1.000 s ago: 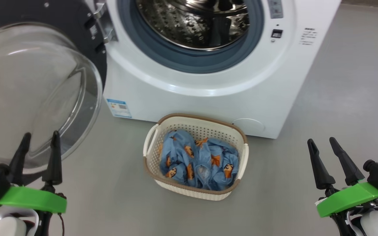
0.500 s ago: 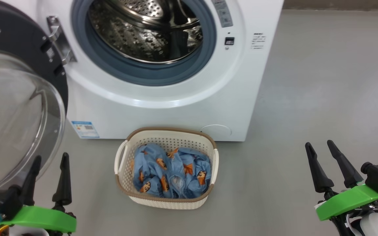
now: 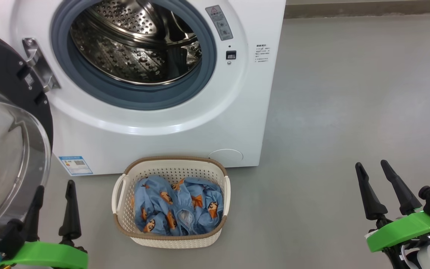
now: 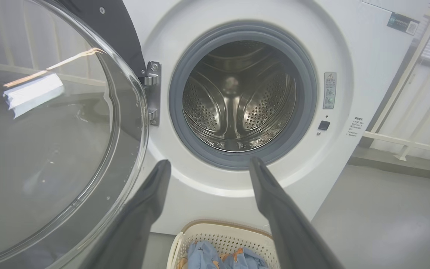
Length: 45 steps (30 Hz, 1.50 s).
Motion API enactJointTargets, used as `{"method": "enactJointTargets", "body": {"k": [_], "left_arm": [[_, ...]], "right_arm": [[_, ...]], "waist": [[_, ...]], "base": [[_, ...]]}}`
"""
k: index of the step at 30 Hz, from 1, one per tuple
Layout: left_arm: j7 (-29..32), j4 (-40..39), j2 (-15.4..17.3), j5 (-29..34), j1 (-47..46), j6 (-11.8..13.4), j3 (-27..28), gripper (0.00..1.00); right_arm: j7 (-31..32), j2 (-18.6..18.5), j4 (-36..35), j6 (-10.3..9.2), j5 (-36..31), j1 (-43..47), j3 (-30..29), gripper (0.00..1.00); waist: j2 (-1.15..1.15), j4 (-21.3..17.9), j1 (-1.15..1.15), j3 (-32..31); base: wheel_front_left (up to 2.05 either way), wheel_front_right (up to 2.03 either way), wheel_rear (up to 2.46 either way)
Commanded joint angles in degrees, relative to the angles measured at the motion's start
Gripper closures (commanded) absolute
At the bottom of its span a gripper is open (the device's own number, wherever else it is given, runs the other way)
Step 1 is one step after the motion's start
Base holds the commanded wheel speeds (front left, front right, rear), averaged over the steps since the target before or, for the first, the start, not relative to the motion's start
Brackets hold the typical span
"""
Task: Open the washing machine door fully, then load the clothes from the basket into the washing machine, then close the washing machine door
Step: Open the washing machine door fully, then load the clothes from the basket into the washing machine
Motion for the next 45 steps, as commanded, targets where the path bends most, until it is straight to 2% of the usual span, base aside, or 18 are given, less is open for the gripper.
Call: {"method": "enactJointTargets", "body": {"k": [1, 25, 45], "left_arm": [[-0.4, -1.6, 1.4, 0.4, -0.6, -0.4, 2.3, 0.0], [-0.4, -2.0, 0.0, 3.4, -0.2, -2.6, 3.6, 0.0], [-0.4, -2.4, -0.7, 4.7, -0.4, -3.4, 4.4, 0.0]], "right_arm": [[-0.7, -1.4, -1.6, 0.43, -1.1, -0.7, 0.7, 0.0], [-0.7, -0.3, -2.0, 0.43, -2.1, -0.3, -0.8, 0.0], [-0.7, -0.1, -2.2, 0.43, -2.3, -0.2, -0.9, 0.0]], "waist": [[0.0, -0.2, 0.0, -0.1], [0.0, 0.5, 0.0, 0.0], [0.0, 0.8, 0.0, 0.5]], "base": [[0.0, 0.0, 0.0], [0.0, 0.0, 0.0], [0.0, 0.0, 0.0]]}}
